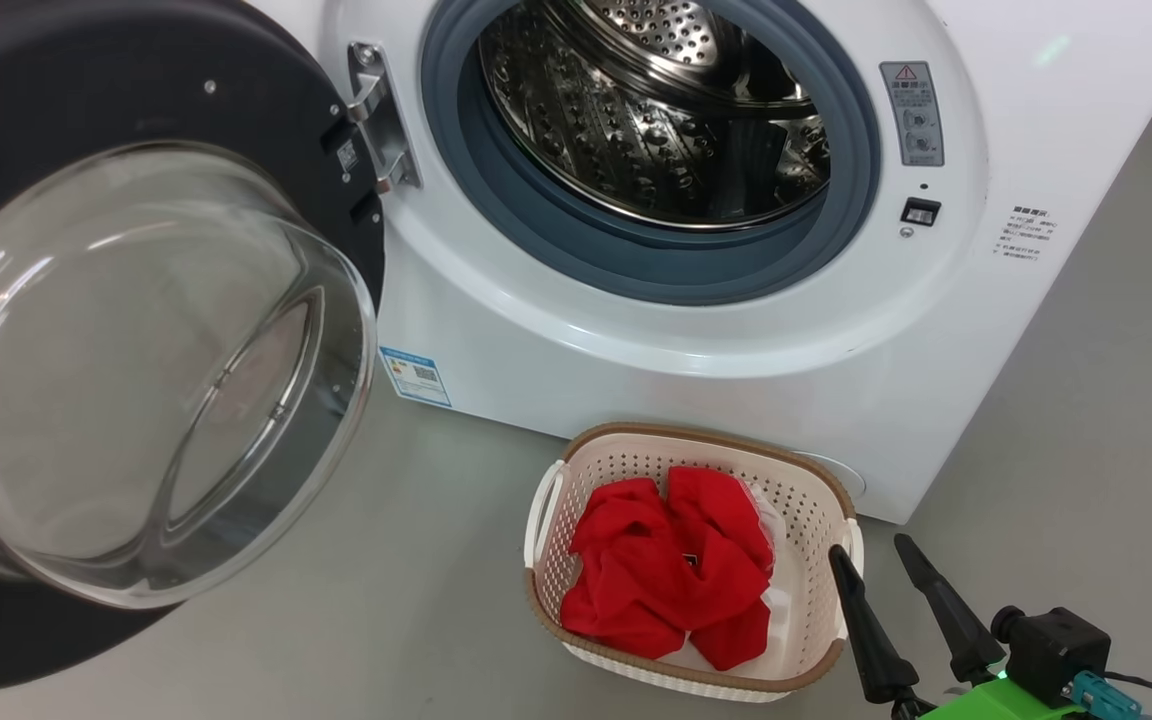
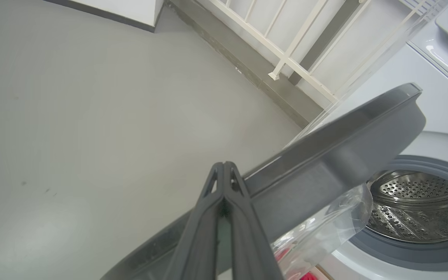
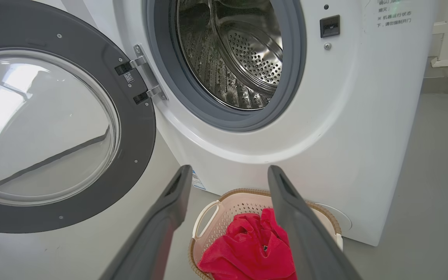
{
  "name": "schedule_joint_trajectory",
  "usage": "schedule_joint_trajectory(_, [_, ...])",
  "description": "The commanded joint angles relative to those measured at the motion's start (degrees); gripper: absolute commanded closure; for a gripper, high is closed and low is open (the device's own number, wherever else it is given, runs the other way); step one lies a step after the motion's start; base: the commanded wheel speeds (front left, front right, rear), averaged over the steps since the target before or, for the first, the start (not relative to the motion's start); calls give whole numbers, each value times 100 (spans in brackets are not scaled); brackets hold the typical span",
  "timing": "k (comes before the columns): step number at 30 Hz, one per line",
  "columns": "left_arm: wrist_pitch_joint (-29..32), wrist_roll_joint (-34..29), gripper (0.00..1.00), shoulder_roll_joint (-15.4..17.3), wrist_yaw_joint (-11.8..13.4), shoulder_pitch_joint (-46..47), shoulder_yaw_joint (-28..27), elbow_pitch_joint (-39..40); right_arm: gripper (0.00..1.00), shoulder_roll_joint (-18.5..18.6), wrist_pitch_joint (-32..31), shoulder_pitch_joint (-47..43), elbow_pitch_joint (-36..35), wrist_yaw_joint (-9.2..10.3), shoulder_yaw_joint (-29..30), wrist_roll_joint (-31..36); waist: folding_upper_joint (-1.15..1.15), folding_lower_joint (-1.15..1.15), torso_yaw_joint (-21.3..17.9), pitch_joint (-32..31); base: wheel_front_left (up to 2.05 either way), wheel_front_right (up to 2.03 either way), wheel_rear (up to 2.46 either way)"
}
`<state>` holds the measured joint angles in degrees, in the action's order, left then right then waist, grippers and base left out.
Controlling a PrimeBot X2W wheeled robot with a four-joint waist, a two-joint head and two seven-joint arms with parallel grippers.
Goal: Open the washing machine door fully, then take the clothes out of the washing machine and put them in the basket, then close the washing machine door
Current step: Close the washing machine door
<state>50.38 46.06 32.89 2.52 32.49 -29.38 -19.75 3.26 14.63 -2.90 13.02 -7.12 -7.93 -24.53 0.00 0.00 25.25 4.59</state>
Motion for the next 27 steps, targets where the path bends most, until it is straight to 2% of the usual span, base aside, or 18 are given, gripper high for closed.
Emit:
schedule_joint_trajectory(1, [180, 135, 100, 236, -86, -84, -44, 243, 0, 16, 37, 231, -129, -36, -93, 35, 0, 0, -4, -4, 0, 0, 0])
schedule_joint_trajectory(15, [947, 853, 100, 7, -345, -413, -49, 1198, 0, 5, 37, 176, -137, -36, -40, 43, 0, 0, -16, -83, 0, 0, 0])
schedule_joint_trajectory(27, [1444, 1451, 100, -165, -698, -621, 145, 1910, 0, -6, 37, 155, -141, -36, -7, 49, 0, 0, -49, -140, 0, 0, 0])
